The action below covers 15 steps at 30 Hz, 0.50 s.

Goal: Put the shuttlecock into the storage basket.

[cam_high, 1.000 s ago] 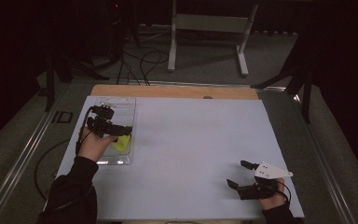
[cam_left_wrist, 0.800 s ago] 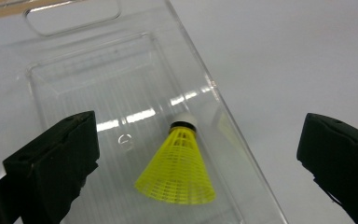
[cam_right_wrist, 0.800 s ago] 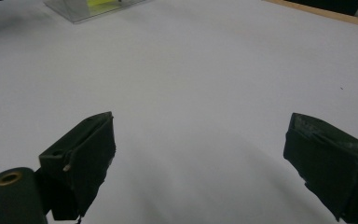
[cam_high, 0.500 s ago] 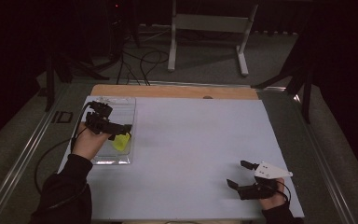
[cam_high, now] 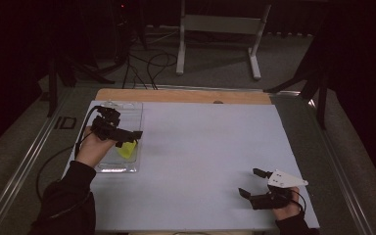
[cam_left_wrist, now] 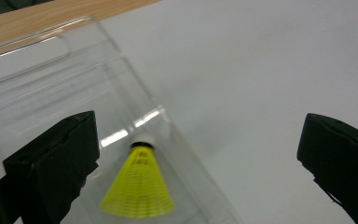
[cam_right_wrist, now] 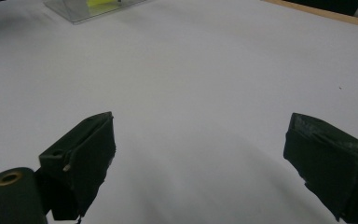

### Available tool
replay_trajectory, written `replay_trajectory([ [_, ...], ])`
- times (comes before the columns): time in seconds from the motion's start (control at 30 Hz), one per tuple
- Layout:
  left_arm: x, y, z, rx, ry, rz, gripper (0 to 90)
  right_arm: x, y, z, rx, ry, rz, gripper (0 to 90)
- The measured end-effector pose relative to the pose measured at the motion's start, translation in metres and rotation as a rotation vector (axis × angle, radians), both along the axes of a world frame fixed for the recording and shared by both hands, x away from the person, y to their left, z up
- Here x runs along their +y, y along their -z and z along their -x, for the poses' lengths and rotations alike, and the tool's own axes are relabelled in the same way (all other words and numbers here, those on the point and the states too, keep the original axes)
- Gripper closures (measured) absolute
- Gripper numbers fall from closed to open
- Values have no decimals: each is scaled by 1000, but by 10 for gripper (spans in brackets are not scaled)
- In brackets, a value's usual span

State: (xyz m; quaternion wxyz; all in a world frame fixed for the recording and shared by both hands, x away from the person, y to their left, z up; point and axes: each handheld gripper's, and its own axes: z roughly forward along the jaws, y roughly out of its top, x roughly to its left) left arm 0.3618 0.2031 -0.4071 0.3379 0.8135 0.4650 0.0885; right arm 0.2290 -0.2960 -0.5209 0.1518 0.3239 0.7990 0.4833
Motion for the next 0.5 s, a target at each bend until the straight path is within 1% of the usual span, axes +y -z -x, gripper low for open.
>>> replay_trajectory([
  [0.03, 0, 0, 0, 0, 0, 0, 0, 0, 0, 0, 0, 0, 0, 91],
  [0.07, -3, -1, 0, -4, 27, 12, 0, 0, 0, 0, 0, 0, 2, 91],
  [0.1, -3, -1, 0, -4, 27, 12, 0, 0, 0, 0, 0, 0, 2, 91],
  [0.13, -5, -3, 1, -5, 51, 24, 0, 0, 0, 0, 0, 1, 0, 91],
  [0.17, -5, -3, 1, -5, 51, 24, 0, 0, 0, 0, 0, 1, 0, 91],
  [0.2, -7, -3, 1, -6, 66, 26, 0, 0, 0, 0, 0, 1, 1, 91],
  [0.23, -7, -3, 1, -6, 66, 26, 0, 0, 0, 0, 0, 1, 1, 91],
  [0.3, -14, -5, 2, -7, 101, 48, 0, 0, 0, 0, -1, -2, 0, 91],
  [0.33, -14, -5, 2, -7, 101, 48, 0, 0, 0, 0, -1, -2, 0, 91],
  [0.4, -17, -7, 2, -11, 121, 47, 0, 0, 0, 0, 1, -1, 0, 91],
  [0.43, -19, -8, 3, -18, 126, 52, 0, 0, 0, 0, 1, -2, -2, 91],
  [0.5, -21, -10, 3, -19, 133, 56, 0, 0, 0, 0, 1, -2, -2, 91],
])
